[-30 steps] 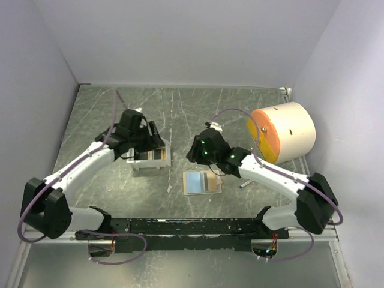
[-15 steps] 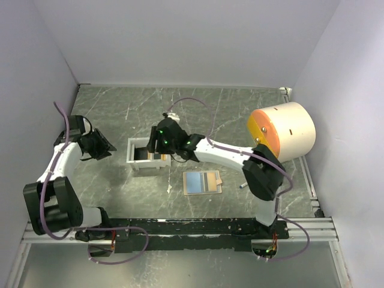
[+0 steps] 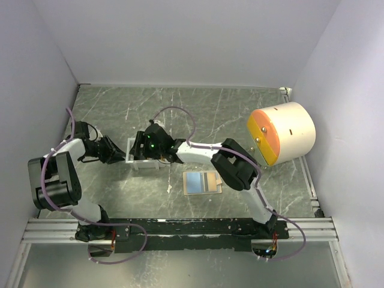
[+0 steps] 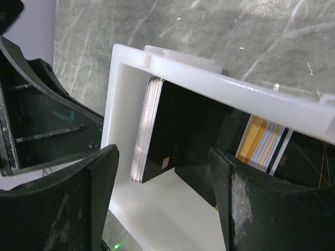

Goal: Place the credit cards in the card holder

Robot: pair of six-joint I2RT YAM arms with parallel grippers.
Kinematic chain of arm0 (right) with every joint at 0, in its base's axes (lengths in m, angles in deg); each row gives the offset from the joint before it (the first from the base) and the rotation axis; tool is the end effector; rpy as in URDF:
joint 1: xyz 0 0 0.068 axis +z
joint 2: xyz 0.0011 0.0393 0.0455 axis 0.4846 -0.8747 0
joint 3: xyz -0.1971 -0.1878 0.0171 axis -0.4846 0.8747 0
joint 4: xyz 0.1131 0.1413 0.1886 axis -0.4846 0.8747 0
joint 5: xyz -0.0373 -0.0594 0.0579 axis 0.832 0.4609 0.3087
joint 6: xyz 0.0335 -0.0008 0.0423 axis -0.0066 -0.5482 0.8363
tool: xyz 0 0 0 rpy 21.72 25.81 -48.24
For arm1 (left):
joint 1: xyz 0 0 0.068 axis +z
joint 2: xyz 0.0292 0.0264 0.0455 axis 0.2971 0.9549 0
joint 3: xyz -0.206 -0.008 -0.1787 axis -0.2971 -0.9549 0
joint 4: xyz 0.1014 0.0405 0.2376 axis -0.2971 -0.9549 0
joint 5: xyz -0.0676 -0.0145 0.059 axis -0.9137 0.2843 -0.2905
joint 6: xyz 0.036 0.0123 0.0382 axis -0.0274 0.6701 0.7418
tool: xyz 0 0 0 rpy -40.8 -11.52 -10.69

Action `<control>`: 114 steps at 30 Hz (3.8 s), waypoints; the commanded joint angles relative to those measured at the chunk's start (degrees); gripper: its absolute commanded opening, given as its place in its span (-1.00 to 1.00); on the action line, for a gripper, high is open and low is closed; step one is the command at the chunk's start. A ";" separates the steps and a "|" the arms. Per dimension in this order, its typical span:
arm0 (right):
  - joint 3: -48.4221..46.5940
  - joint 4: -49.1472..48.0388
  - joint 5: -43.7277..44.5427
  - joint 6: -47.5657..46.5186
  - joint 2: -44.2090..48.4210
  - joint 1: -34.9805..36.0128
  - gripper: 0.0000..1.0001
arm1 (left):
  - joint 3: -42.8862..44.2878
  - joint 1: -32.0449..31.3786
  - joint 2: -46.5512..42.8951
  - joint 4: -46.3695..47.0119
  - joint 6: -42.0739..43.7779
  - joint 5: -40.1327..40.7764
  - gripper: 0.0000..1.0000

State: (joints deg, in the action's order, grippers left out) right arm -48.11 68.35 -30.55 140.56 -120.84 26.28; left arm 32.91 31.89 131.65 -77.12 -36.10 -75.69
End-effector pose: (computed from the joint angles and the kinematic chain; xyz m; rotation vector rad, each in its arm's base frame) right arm 0.2788 0.4045 0.1672 -0.0560 2.3763 1.0736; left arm 0.2709 0.0486 0.1619 -0.8222 2.5796 -0.9430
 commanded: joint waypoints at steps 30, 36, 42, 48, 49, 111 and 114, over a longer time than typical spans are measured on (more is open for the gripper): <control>0.06 -12.46 -2.41 1.87 -1.69 0.28 -0.56 | -1.56 1.58 5.47 3.54 1.82 -9.81 -0.23; -0.57 -10.14 -0.88 0.87 -1.49 0.29 -0.82 | -1.44 1.59 5.47 3.37 1.97 -9.78 -0.24; -1.47 -8.34 -0.31 -0.64 -1.91 0.31 -1.00 | -1.37 1.58 5.38 3.20 2.08 -9.39 -0.24; -0.75 -7.33 1.20 -3.23 0.08 0.29 -1.00 | -1.15 1.64 5.37 3.02 2.08 -9.02 -0.23; -0.43 -7.31 1.70 -3.67 0.45 0.34 -1.00 | -1.08 1.53 5.34 3.00 2.08 -8.94 -0.23; 57.60 -20.48 1.28 8.97 67.45 -3.94 -1.00 | -14.56 -30.05 -28.87 41.05 -30.45 -20.62 0.54; 57.61 -20.94 0.36 9.24 66.62 -4.00 -1.00 | -14.91 -31.12 -27.78 41.30 -30.40 -19.51 0.53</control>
State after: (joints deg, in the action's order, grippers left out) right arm 8.81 51.12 -28.98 148.32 -54.14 22.19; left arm 17.42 2.30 102.82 -38.94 -66.04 -96.19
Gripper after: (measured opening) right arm 0.006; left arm 0.767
